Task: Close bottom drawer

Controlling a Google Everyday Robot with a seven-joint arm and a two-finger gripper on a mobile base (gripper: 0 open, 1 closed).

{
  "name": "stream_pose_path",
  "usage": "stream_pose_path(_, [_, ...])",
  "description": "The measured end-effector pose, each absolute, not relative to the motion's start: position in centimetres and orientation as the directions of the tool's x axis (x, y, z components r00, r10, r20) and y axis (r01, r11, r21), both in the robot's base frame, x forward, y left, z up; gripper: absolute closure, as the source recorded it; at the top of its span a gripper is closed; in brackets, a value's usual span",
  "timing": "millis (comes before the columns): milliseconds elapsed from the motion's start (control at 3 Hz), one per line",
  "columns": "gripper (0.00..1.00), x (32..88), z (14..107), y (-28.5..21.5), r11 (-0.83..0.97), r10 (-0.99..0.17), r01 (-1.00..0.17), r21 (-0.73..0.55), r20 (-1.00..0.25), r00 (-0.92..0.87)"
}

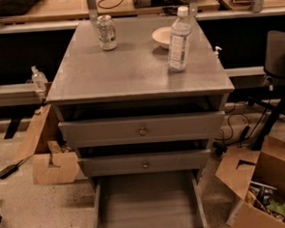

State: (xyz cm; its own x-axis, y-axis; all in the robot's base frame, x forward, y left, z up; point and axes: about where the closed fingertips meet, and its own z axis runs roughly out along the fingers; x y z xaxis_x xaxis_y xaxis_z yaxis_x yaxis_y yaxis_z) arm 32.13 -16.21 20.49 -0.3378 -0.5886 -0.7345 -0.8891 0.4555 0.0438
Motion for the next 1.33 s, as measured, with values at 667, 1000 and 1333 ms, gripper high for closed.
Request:
stream_pose_path(667, [1.00, 35.3, 13.0, -14.9, 0.424, -0.645, -0.905, 0.042, -0.687, -0.334])
stream_pose_path(1000, [1.00, 37.8, 11.0, -14.8, 0.412, -0.660, -0.911, 0.021, -0.683, -0.314])
stream_pose_path(1333, [1.00, 37.4, 11.0, -14.9, 0.412, -0.660, -0.911, 0.020, -0.683, -0.313])
